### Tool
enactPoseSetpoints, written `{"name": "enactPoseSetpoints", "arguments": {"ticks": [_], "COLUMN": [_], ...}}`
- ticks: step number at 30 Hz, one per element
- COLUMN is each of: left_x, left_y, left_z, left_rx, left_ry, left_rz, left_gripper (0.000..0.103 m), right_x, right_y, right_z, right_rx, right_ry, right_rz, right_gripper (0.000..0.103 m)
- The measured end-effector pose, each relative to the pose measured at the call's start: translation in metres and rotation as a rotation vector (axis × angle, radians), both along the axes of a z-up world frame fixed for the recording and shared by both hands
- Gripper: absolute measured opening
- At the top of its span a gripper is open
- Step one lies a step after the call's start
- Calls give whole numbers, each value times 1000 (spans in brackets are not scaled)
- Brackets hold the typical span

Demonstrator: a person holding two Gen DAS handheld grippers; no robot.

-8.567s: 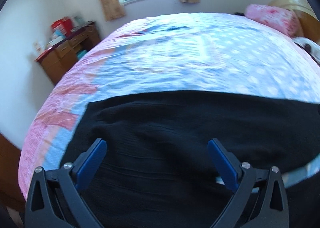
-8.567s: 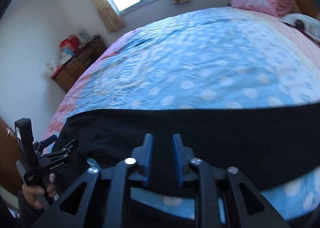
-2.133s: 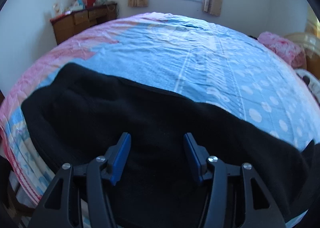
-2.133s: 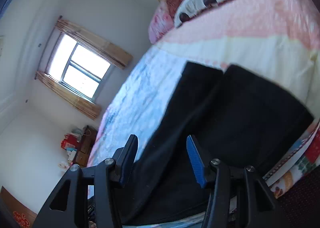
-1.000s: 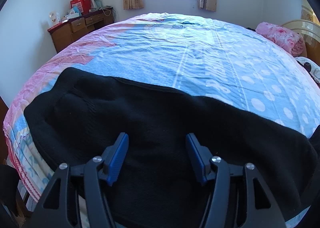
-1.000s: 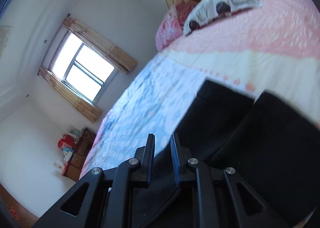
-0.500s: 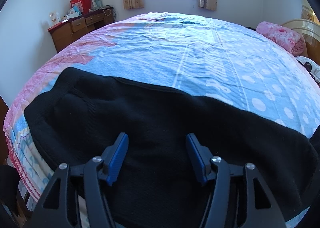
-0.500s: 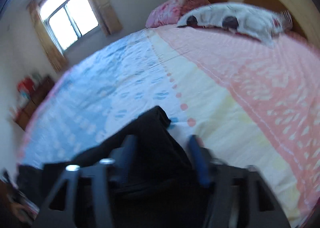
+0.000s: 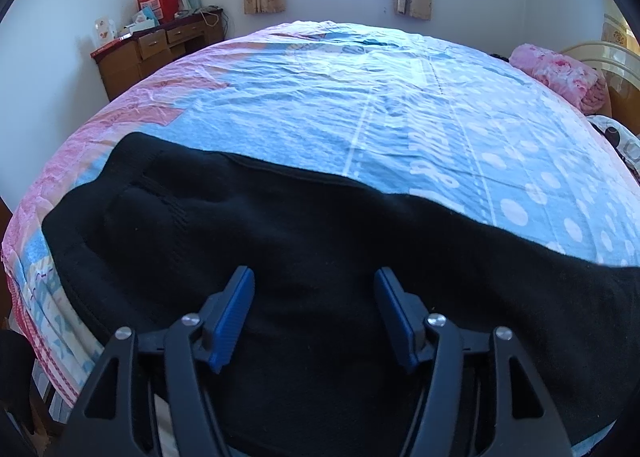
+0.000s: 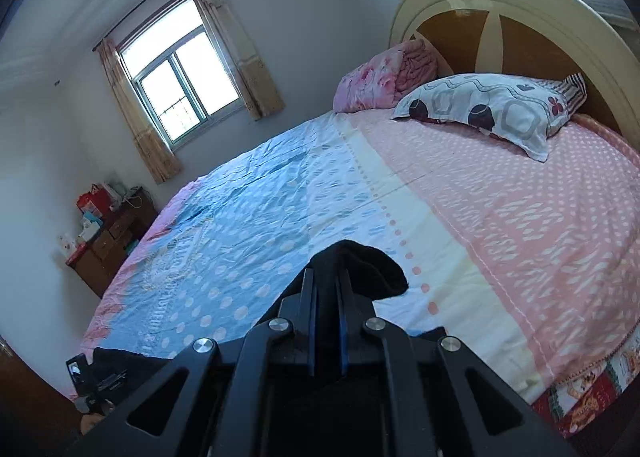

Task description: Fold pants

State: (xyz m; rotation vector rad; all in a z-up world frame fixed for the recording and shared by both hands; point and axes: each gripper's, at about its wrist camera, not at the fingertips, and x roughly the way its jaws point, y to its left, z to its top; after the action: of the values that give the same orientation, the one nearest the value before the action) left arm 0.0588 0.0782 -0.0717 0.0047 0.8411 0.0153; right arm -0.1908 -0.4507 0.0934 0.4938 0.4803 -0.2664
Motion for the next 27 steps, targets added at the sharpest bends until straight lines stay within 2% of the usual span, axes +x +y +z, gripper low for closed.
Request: {"name": "enactPoseSetpoints", "arguments": {"ticks": [2, 4, 7, 8, 9, 12, 15, 17, 21, 23, 25, 27], "left_x": [0, 0, 1, 1, 1, 2, 2, 2, 2, 2, 2, 2], "left_y": [-1, -2, -4, -4, -4, -5, -4, -4, -3, -4, -4, -4], "left_z": [0, -1, 0, 0, 0, 0, 0, -1, 0, -1, -1, -1], "left_rx": [6, 17, 24, 24, 24, 28, 23, 26, 25, 27, 27, 25], "left_ry": [-1, -3, -1, 1, 2, 4, 3, 4, 6, 6, 5, 3], "left_rz": [-3, -6, -4, -3, -1, 3, 3, 4, 4, 4, 2, 0], "left_gripper": [67, 67, 67, 67, 67, 68, 68, 69, 69, 69, 69, 69], "right_x": [-14, -22, -24, -26, -34, -47, -70, -82, -68, -47, -17, 8], "right_y": [-3, -11, -17, -21, -23, -37, -47, -52, -31, -14, 3, 8], "right_z": [-18, -51, -104, -116, -116, -109, -92, -82, -60, -52, -51, -61], "right_rx": [1, 27, -12, -10, 0, 82, 29, 18, -86, -133, -205, -230], "right_ry": [38, 90, 186, 186, 127, 75, 25, -2, -15, -8, 76, 147], "right_rz": [-10, -18, -26, -26, -26, -80, -230, -265, -175, -87, -48, -23], "right_gripper": [8, 8, 11, 11, 15, 23, 23, 23, 23, 23, 23, 23]}}
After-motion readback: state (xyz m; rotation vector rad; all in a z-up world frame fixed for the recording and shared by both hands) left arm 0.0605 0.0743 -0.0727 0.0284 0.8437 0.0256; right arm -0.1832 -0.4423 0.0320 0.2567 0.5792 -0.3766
